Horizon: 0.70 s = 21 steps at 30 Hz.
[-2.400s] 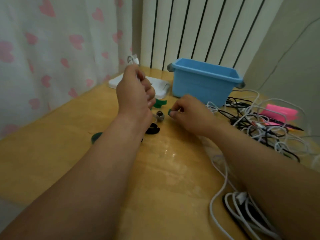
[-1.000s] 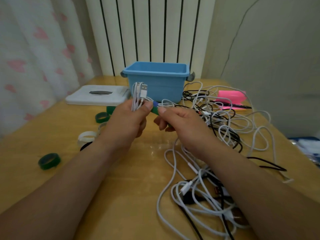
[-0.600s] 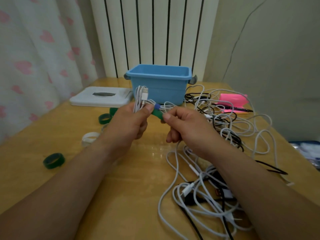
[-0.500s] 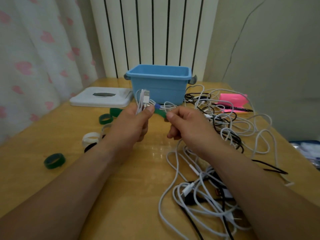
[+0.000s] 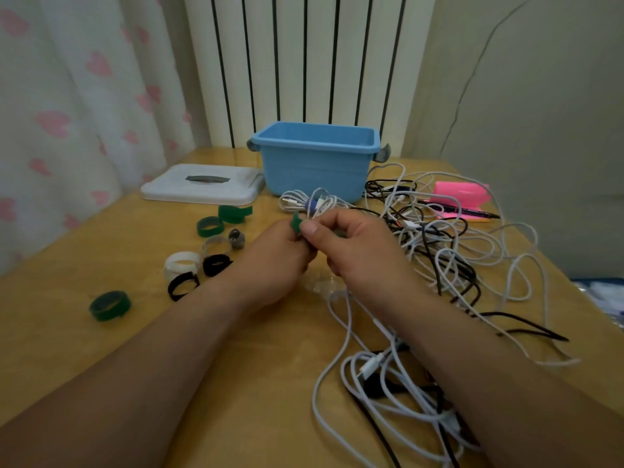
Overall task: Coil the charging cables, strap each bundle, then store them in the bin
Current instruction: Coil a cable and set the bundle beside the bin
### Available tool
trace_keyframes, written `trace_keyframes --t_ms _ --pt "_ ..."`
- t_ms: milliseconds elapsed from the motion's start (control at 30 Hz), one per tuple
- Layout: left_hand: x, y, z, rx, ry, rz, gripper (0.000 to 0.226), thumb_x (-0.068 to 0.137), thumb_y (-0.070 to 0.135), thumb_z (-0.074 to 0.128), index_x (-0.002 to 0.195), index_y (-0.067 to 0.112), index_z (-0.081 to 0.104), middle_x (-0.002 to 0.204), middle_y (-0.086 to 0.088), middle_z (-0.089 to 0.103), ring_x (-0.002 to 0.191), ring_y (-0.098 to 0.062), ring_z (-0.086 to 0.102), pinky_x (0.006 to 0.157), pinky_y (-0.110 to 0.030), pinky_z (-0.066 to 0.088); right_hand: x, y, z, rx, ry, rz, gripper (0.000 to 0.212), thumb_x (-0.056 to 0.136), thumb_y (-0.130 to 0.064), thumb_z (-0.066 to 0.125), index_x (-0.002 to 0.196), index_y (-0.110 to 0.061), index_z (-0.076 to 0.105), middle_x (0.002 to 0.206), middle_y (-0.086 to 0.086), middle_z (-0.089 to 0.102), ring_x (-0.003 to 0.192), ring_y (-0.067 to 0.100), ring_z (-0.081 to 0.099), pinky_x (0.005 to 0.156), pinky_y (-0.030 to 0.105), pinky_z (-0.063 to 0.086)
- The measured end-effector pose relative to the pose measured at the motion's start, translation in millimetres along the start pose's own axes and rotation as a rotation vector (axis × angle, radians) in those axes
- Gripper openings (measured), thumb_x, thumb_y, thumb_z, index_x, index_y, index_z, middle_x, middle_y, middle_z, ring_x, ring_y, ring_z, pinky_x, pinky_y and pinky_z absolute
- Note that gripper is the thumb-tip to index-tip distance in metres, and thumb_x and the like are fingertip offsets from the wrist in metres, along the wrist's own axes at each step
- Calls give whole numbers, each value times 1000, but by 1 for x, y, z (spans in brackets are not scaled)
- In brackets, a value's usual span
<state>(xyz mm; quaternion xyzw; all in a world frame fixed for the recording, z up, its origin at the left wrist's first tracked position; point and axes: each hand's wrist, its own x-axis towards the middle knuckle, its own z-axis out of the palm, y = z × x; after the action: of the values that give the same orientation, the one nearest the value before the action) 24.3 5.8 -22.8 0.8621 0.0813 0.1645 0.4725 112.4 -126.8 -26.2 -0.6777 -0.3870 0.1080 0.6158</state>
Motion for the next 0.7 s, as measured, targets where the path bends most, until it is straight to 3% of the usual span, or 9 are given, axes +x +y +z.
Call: trace_keyframes --t_ms 100,167,233,300,367,433,533,600,700 --pt "-2 -1 1 80 15 -8 36 111 18 46 83 20 69 66 3 65 59 -13 53 59 -35 44 -2 -5 2 210 -55 -7 11 102 -14 67 103 -16 78 64 -11 63 50 6 46 54 19 38" --pt "-1 -1 3 90 24 -34 35 111 21 47 85 14 70 66 1 62 60 -14 51 62 -39 42 -1 -4 2 272 -57 18 11 102 -15 67 100 -18 78 69 1 62 51 12 41 52 27 35" --pt "1 1 4 34 32 -28 27 106 9 47 89 7 67 59 7 53 55 -9 43 59 -34 38 0 0 4 129 6 28 12 101 -23 71 91 -17 76 67 2 62 50 11 43 54 29 33" --pt "0 7 5 12 4 -12 35 104 -3 45 80 15 61 51 17 52 49 1 44 53 -20 36 2 4 5 -48 70 40 21 99 -33 73 81 -21 72 57 -12 61 50 5 47 58 29 36" --pt "-4 15 7 -21 -26 -2 41 106 -6 46 81 25 57 49 25 54 49 9 50 51 -9 36 5 7 6 -136 128 67 29 99 -37 71 73 -25 66 52 -16 59 54 6 51 63 30 40" --pt "-4 16 6 -67 -40 -22 29 104 -1 50 84 19 56 55 21 53 51 4 48 53 -14 37 6 8 5 -125 166 96 30 96 -39 71 70 -26 64 53 -14 60 57 12 54 66 34 42" --pt "-2 11 4 -251 -33 -141 20 108 23 45 91 17 54 71 4 48 63 -12 40 56 -29 30 6 6 4 -121 192 92 29 97 -38 70 72 -24 63 58 -9 61 58 13 54 65 34 41" --pt "0 9 5 -355 50 -164 33 113 37 40 95 17 59 75 -1 51 65 -14 42 54 -28 32 3 2 3 -143 193 66 28 101 -39 68 79 -21 65 63 -6 62 60 12 55 64 31 41" --pt "4 5 8 -488 151 -124 34 116 36 41 109 11 63 72 0 53 61 -11 42 48 -22 33 1 -1 3 -138 172 40 23 102 -39 66 87 -23 67 68 -8 63 61 10 57 64 31 44"
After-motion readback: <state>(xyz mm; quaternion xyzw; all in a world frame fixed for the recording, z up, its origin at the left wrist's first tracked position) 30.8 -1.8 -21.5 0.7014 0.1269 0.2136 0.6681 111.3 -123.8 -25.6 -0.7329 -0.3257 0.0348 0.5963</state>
